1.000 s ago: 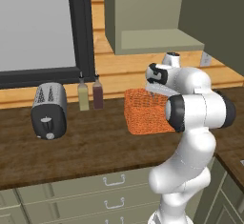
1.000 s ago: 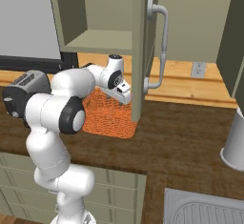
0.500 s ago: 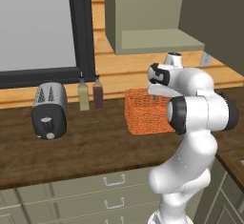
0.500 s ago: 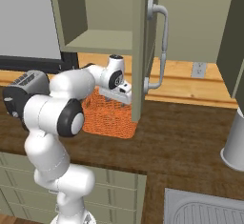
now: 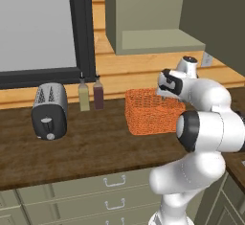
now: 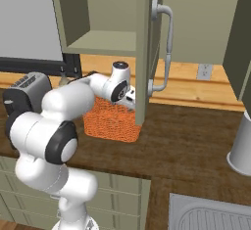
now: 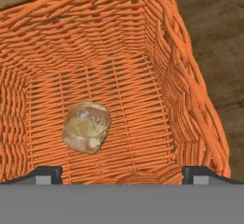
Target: Open the cabinet, pick up the bread from the cabinet and place it in the basket. Then move the basket to the dining counter.
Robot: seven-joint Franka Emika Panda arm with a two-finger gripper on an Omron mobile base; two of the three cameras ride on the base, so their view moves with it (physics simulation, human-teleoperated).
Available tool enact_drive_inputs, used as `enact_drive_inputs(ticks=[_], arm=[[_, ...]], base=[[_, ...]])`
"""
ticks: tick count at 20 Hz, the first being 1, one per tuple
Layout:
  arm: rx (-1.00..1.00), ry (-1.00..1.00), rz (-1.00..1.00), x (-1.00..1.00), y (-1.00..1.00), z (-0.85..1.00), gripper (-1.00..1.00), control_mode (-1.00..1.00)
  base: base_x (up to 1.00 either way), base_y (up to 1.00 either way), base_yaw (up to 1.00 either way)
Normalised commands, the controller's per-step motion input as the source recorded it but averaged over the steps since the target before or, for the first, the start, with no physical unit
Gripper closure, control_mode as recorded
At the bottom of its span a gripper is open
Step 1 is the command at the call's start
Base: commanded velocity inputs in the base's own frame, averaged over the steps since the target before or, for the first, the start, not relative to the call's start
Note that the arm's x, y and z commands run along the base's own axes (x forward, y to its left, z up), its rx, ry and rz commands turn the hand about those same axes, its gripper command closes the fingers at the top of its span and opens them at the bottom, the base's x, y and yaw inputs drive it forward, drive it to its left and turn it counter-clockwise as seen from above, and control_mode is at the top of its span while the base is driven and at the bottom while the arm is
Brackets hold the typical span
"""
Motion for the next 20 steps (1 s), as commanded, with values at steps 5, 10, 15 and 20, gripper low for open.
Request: enact_drive_inputs(ticks=[5,10,15,20], arm=[[0.00,0.00,0.00,-0.01,-0.41,0.54,-1.00,-1.00],[0.00,0.00,0.00,0.00,-0.41,0.01,-1.00,-1.00],[0.00,0.00,0.00,0.00,-0.22,-0.39,-1.00,-1.00],[0.00,0.00,0.00,0.00,-0.18,-0.36,-1.00,-1.00]], base=[[0.00,0.00,0.00],[0.00,0.00,0.00],[0.00,0.00,0.00],[0.00,0.00,0.00]])
